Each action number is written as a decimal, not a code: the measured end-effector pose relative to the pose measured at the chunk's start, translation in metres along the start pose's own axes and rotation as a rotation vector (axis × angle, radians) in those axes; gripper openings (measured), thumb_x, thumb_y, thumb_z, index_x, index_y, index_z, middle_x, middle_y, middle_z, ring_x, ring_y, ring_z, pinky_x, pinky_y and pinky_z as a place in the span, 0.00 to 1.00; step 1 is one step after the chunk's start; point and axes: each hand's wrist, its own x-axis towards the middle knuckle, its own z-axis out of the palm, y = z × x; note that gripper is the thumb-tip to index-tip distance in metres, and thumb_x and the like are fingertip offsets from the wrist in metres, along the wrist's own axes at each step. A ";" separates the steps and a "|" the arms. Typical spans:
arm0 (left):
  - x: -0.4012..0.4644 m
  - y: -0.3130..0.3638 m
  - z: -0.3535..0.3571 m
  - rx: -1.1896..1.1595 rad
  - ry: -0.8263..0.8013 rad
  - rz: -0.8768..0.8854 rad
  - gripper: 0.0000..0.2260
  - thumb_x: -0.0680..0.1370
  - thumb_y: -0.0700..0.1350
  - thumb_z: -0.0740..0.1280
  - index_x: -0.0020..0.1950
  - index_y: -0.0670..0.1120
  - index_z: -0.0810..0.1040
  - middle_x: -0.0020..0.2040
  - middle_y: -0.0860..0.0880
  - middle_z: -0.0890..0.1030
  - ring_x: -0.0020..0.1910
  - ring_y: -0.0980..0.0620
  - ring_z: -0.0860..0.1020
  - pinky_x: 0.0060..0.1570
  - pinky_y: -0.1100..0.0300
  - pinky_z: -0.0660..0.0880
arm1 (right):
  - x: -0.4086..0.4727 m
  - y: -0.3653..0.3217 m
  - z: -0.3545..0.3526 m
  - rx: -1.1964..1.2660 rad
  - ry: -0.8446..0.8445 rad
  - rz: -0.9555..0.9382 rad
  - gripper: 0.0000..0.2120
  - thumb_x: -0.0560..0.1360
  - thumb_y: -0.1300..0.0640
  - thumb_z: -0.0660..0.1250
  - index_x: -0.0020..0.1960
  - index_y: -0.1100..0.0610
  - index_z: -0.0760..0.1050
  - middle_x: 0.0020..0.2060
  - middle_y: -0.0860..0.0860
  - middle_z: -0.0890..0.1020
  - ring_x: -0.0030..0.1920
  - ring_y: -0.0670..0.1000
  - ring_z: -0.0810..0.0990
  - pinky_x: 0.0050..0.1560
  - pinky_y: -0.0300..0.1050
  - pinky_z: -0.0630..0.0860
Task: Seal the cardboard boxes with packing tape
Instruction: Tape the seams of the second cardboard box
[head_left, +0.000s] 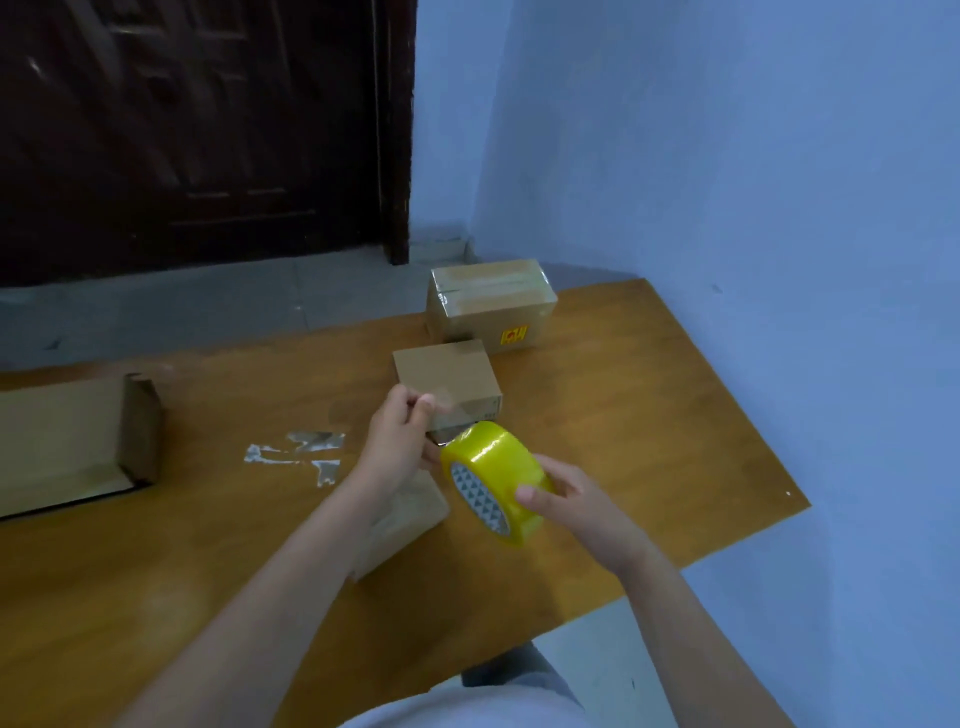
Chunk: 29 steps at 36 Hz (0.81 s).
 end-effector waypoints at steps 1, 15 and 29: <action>0.002 -0.003 -0.002 -0.014 0.000 -0.012 0.09 0.83 0.43 0.57 0.43 0.45 0.68 0.45 0.51 0.81 0.24 0.52 0.78 0.27 0.57 0.77 | -0.001 0.000 0.002 0.008 -0.011 -0.010 0.23 0.68 0.44 0.69 0.56 0.60 0.77 0.46 0.53 0.81 0.48 0.49 0.80 0.49 0.42 0.76; 0.021 -0.047 -0.021 0.391 0.147 -0.003 0.07 0.80 0.45 0.63 0.43 0.46 0.78 0.35 0.52 0.79 0.37 0.54 0.76 0.34 0.59 0.68 | 0.008 0.017 0.043 -0.550 0.139 0.314 0.13 0.76 0.43 0.64 0.40 0.51 0.72 0.34 0.46 0.75 0.32 0.45 0.74 0.32 0.39 0.68; 0.024 -0.078 -0.012 0.597 0.151 0.135 0.10 0.80 0.47 0.63 0.49 0.43 0.80 0.46 0.48 0.81 0.47 0.50 0.75 0.43 0.54 0.69 | 0.020 0.055 0.050 -0.431 0.150 0.458 0.18 0.76 0.44 0.66 0.47 0.60 0.78 0.37 0.53 0.81 0.38 0.50 0.79 0.36 0.42 0.69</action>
